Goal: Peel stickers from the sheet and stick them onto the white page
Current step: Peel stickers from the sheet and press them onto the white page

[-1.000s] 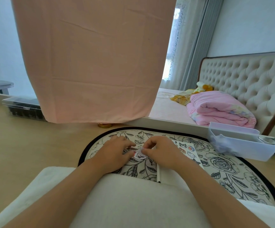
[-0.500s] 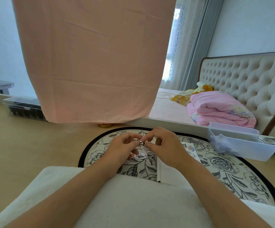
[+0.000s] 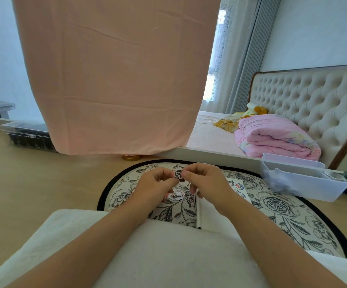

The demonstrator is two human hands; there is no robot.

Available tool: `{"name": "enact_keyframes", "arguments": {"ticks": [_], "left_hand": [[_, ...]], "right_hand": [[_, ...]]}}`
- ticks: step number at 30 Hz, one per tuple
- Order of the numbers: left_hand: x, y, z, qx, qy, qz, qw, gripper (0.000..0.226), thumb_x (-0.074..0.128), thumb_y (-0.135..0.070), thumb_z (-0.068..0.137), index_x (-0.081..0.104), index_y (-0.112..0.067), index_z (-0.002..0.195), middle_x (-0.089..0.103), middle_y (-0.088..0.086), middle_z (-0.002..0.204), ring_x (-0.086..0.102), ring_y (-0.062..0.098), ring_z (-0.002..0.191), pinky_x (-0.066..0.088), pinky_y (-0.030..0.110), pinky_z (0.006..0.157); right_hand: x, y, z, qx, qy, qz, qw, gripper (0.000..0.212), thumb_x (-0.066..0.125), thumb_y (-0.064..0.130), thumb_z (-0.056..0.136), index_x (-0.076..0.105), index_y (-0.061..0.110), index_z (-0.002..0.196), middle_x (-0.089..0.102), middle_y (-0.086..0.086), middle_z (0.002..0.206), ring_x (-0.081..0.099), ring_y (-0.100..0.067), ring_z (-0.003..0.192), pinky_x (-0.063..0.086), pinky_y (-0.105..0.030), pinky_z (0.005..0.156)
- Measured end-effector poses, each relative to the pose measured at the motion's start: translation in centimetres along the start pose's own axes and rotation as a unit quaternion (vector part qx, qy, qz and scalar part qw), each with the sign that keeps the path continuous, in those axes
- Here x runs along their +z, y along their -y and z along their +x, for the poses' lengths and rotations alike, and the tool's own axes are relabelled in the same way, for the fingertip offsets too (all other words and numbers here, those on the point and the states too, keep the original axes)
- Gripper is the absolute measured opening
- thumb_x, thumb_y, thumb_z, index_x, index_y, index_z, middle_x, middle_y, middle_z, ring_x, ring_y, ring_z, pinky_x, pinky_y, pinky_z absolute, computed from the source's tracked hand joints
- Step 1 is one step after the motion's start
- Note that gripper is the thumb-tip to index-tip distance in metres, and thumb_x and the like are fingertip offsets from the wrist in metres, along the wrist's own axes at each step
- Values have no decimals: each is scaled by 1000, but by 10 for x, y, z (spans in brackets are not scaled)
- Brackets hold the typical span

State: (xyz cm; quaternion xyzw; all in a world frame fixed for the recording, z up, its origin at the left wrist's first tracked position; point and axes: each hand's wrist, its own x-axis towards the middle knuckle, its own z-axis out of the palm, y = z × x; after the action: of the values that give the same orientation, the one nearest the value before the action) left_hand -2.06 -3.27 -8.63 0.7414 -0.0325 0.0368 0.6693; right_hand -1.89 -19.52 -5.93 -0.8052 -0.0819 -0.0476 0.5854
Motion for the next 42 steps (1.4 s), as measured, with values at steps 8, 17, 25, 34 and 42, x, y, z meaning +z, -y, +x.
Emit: {"name": "enact_keyframes", "arguments": {"ticks": [8, 17, 25, 34, 42], "left_hand": [[0, -1, -2, 46, -21, 0, 999, 4, 72, -16, 90, 70, -15, 92, 71, -3, 74, 61, 10, 60, 45, 17, 47], [0, 0, -1, 18, -16, -3, 1000, 5, 69, -12, 90, 65, -15, 91, 68, -2, 75, 65, 9, 63, 48, 23, 51], [3, 1, -5, 74, -29, 53, 995, 3, 70, -18, 90, 72, -16, 88, 71, 5, 76, 61, 6, 60, 45, 14, 50], [3, 0, -6, 64, -44, 62, 995, 9, 70, -18, 89, 75, -19, 81, 72, 1, 68, 63, 9, 59, 45, 15, 50], [3, 1, -6, 68, -53, 82, 993, 14, 69, -17, 88, 75, -22, 76, 73, 3, 69, 64, 11, 61, 50, 23, 57]], "right_hand": [[2, 3, -1, -8, 6, 4, 1000, 9, 74, 15, 90, 75, 14, 99, 69, -1, 71, 48, -3, 44, 39, -15, 43], [0, 1, -2, 17, 14, -2, 1000, 7, 70, 16, 92, 76, 12, 90, 75, -4, 79, 50, -10, 49, 38, -14, 43], [5, -3, -2, -47, -26, -139, 989, 12, 71, 22, 84, 80, 25, 78, 74, 6, 71, 64, -7, 59, 54, -25, 63], [11, -2, -5, -107, -81, -251, 959, 9, 70, 37, 80, 78, 35, 81, 70, 22, 69, 61, 8, 65, 47, -17, 62], [13, -7, -9, -268, -146, -382, 872, 8, 71, 32, 81, 74, 32, 73, 68, 19, 69, 60, -2, 63, 44, -17, 57]]}}
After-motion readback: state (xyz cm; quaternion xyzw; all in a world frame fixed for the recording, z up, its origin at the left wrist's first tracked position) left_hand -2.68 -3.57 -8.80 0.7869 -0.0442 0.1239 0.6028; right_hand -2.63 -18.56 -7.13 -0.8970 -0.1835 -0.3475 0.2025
